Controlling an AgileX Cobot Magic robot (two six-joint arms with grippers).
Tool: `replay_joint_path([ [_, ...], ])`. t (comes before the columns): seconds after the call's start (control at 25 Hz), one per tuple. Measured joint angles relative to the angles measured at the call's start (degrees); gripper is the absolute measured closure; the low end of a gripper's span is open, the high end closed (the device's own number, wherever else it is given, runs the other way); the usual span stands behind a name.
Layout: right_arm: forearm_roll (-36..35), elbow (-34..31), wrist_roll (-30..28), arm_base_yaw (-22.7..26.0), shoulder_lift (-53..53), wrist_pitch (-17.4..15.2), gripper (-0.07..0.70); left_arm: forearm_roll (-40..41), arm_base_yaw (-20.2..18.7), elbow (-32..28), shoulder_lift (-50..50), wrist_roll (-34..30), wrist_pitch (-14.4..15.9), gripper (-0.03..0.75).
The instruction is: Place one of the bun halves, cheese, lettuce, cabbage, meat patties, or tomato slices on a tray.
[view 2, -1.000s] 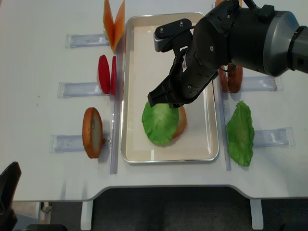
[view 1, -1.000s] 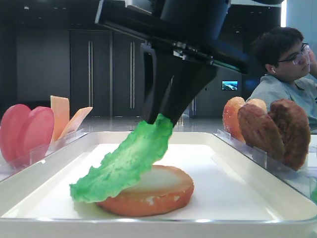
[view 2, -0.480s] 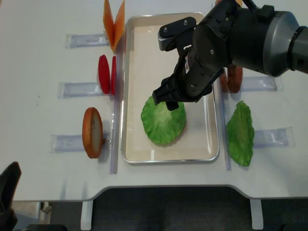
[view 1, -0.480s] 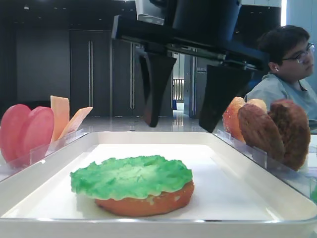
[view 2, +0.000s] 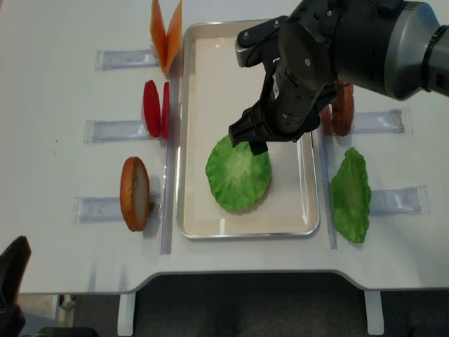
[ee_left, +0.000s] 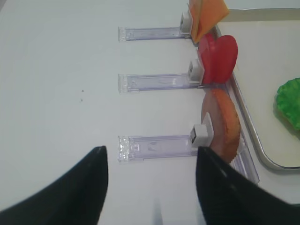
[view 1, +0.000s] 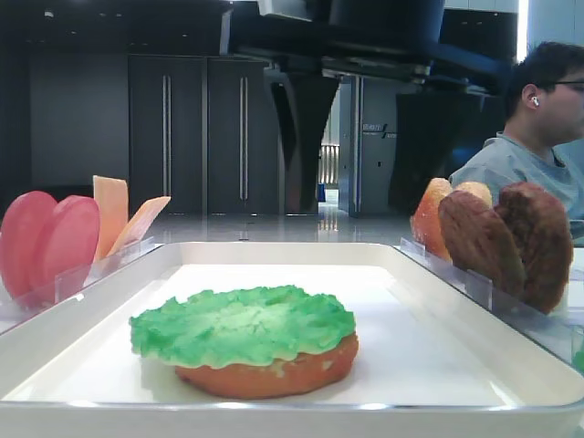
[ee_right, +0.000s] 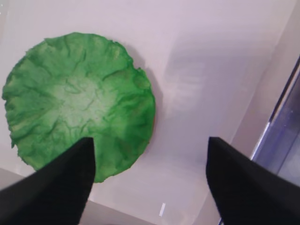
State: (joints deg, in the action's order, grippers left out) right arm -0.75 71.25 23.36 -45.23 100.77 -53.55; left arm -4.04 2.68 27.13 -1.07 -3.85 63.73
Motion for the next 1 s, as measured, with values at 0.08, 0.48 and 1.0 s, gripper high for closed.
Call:
replay_joint_path([
  [0.08,0.2,1.6,0.0,0.0,0.0,-2.0,0.144,0.0,0.0,0.0,0.0,0.0,0.0,0.263],
  [0.48,0.8,8.9,0.1,0.0,0.0,-14.3,0.144,0.0,0.0,0.0,0.0,-0.1,0.0,0.263],
  [1.0,3.6,18.0,-0.6,0.3,-1.5,-16.2,0.144,0.0,0.0,0.0,0.0,-0.1,0.0,0.263],
])
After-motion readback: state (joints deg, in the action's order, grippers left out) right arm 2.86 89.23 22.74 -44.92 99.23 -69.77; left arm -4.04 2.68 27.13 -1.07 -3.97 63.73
